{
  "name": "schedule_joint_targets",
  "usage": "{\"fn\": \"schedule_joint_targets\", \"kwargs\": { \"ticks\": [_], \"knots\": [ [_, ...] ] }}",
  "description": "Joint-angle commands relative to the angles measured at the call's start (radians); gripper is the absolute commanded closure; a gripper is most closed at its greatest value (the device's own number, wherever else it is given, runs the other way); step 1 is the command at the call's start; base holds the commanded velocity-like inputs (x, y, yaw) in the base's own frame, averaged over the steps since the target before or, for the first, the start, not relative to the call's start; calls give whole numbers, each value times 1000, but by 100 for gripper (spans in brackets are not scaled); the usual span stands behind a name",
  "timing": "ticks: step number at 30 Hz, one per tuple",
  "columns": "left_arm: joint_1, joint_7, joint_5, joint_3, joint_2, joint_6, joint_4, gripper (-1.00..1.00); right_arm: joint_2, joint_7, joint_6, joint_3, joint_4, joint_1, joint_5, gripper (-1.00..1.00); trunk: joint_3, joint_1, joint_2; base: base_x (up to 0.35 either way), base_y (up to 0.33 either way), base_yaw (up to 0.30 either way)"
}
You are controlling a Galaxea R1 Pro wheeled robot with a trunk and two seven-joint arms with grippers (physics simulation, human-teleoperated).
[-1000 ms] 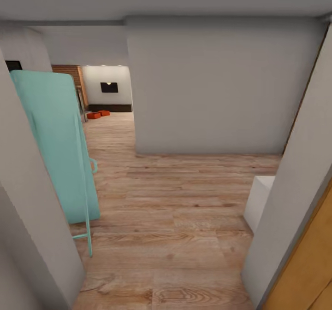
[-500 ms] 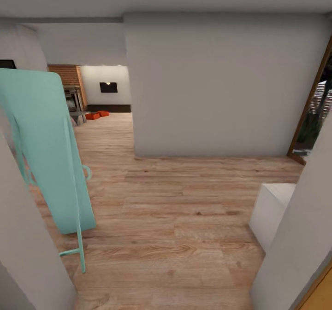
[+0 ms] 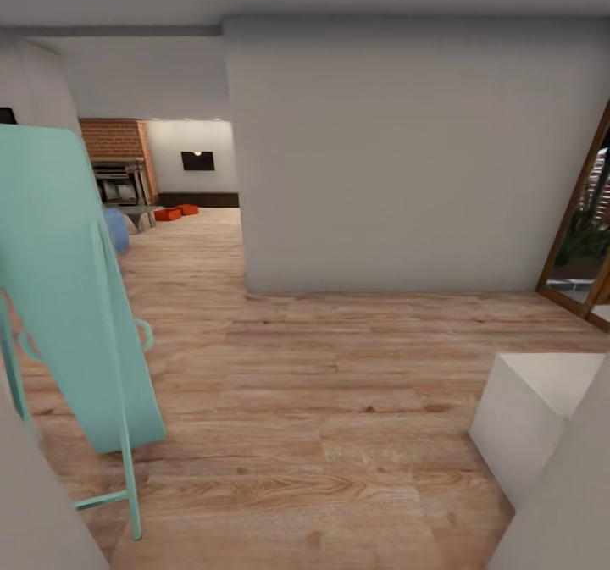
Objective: Move the two storage containers from the living room to the garage. In the garage, place one container on the floor and stack the other container on top of it (either order is fine).
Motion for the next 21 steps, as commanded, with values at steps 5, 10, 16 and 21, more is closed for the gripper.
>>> {"fn": "schedule_joint_targets", "kwargs": {
  "ticks": [5, 10, 16, 21],
  "knots": [
    [0, 0, 8, 0, 0, -1, -1, -100, 1, 0, -6, 8, 3, -1, -9, -100, -1, 1, 0, 322, 0, 0],
    [0, 0, 8, 0, -1, -1, -1, -100, 1, 0, -6, 8, 3, -1, -9, -100, -1, 1, 0, 322, 0, 0],
    [0, 0, 9, 0, 0, -1, -1, -100, 1, 0, -6, 8, 3, -1, -9, -100, -1, 1, 0, 322, 0, 0],
    [0, 0, 9, 0, 0, -1, -1, -100, 1, 0, -6, 8, 3, -1, -9, -100, -1, 1, 0, 322, 0, 0]
  ]
}}
